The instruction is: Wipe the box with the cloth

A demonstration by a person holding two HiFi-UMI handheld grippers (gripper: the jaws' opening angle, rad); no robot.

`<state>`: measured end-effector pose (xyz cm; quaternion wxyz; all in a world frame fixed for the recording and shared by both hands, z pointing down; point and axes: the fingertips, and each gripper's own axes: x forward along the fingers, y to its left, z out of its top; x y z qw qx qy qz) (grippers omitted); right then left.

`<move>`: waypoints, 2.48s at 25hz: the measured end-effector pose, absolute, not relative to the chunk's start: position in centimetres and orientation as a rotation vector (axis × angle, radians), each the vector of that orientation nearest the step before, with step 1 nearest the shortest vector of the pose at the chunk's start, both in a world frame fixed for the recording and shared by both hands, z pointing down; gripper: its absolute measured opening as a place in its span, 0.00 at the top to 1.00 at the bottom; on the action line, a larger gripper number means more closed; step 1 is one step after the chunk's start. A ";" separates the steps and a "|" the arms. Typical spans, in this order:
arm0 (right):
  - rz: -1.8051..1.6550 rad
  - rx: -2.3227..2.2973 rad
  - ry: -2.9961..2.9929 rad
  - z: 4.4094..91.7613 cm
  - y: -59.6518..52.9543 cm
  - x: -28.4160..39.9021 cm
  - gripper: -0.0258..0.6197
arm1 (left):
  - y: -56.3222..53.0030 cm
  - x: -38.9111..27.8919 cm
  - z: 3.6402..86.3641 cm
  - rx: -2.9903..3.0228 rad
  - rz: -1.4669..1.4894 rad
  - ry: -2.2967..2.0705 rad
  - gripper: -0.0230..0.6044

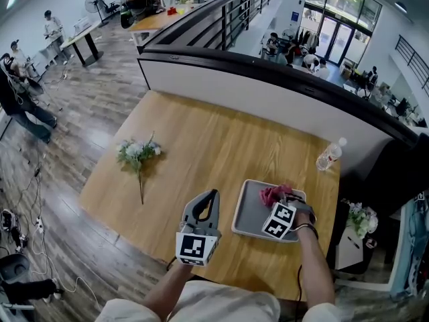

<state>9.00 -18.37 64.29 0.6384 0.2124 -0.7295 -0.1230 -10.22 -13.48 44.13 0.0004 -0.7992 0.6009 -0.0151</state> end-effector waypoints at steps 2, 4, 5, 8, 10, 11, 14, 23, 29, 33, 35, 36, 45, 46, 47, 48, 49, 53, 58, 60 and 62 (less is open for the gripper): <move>-0.273 0.486 -1.666 64.2 -17.9 9.0 0.84 | -13.3 -10.2 44.0 -2.512 -0.049 1.887 0.94; -0.272 0.488 -1.669 64.1 -17.4 9.0 0.84 | -13.1 -10.1 44.0 -2.514 -0.051 1.885 0.94; -0.272 0.488 -1.671 64.1 -17.2 9.0 0.84 | -13.1 -10.1 43.9 -2.513 -0.051 1.882 0.94; -0.273 0.485 -1.673 64.1 -16.6 8.8 0.84 | -13.1 -10.1 43.9 -2.515 -0.051 1.878 0.94; -0.272 0.481 -1.673 64.1 -16.1 8.8 0.84 | -13.1 -9.9 43.9 -2.520 -0.048 1.872 0.94; -0.271 0.480 -1.674 64.1 -15.9 8.9 0.84 | -13.2 -9.8 43.9 -2.523 -0.046 1.867 0.94; -0.266 0.480 -1.681 64.1 -15.3 8.8 0.84 | -13.2 -9.5 43.9 -2.530 -0.044 1.858 0.94; -0.231 0.482 -1.703 64.0 -13.5 8.6 0.84 | -13.5 -9.3 44.2 -2.541 -0.039 1.850 0.94; -0.197 0.478 -1.708 64.1 -12.0 8.5 0.84 | -13.5 -9.3 44.4 -2.548 -0.041 1.851 0.94; -0.170 0.485 -1.718 64.0 -11.0 8.5 0.84 | -13.5 -9.3 44.5 -2.551 -0.038 1.851 0.94; -0.144 0.487 -1.732 64.0 -10.4 8.3 0.84 | -13.5 -9.3 44.6 -2.553 -0.037 1.853 0.94; -0.132 0.490 -1.739 63.9 -10.1 8.3 0.84 | -13.5 -9.3 44.6 -2.554 -0.036 1.853 0.94; -0.059 0.505 -1.768 63.7 -7.6 7.9 0.84 | -13.4 -9.1 44.6 -2.568 -0.027 1.845 0.94; -0.051 0.508 -1.773 63.6 -7.4 7.9 0.84 | -13.4 -9.1 44.6 -2.568 -0.024 1.846 0.94; -0.041 0.510 -1.779 63.6 -7.1 7.9 0.84 | -13.4 -9.1 44.7 -2.570 -0.024 1.845 0.94; -0.028 0.512 -1.784 63.6 -6.8 7.9 0.84 | -13.4 -9.0 44.7 -2.572 -0.025 1.843 0.94; -0.016 0.514 -1.787 63.6 -6.5 7.9 0.84 | -13.4 -8.9 44.8 -2.576 -0.025 1.839 0.94; 0.026 0.531 -1.809 63.5 -5.7 7.8 0.84 | -13.5 -8.6 44.8 -2.583 -0.019 1.827 0.94; 0.044 0.549 -1.822 63.5 -5.0 7.9 0.84 | -13.6 -8.4 44.8 -2.588 -0.019 1.819 0.94; 0.041 0.553 -1.823 63.4 -4.7 7.8 0.84 | -13.6 -8.4 44.9 -2.590 -0.020 1.821 0.94; 0.050 0.560 -1.831 63.2 -4.4 7.7 0.84 | -13.6 -8.4 45.0 -2.592 -0.022 1.821 0.94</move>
